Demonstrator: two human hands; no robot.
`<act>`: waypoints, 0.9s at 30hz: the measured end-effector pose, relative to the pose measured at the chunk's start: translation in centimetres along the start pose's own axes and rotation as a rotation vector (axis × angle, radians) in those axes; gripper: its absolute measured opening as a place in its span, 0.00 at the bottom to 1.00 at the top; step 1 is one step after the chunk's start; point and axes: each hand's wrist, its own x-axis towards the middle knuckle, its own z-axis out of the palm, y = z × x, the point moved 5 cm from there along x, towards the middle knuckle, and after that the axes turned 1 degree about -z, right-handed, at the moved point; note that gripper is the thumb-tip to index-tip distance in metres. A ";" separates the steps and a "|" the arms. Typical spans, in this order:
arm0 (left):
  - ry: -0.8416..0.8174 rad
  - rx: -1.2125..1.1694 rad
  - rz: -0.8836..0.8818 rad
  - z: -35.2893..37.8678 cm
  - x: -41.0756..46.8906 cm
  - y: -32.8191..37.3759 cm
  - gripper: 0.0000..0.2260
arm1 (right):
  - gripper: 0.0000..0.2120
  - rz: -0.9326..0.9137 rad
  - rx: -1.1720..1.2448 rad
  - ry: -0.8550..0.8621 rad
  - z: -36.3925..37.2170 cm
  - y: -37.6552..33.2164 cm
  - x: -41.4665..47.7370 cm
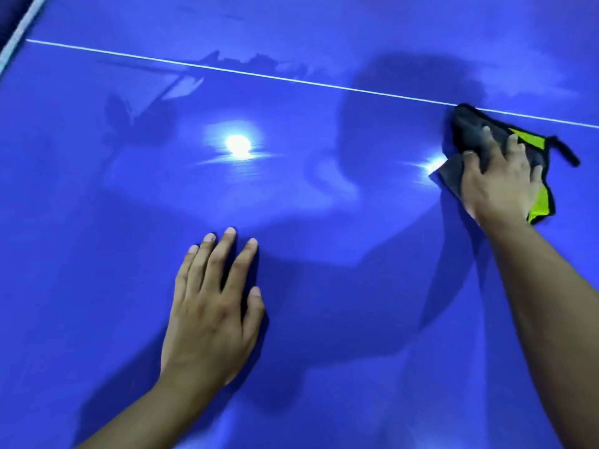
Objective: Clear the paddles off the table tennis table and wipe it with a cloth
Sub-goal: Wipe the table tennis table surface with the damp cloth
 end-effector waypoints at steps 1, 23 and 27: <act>0.004 -0.010 0.002 0.0 0.0 -0.1 0.25 | 0.30 -0.002 0.000 0.009 0.0 -0.6 -0.3; -0.029 -0.220 0.140 -1.7 -11.4 -2.5 0.24 | 0.26 -0.780 -0.020 -0.109 5.7 -33.2 -20.0; -0.069 -0.135 0.146 -1.5 -11.7 -2.3 0.25 | 0.27 -0.646 0.004 -0.086 4.3 -25.3 -19.2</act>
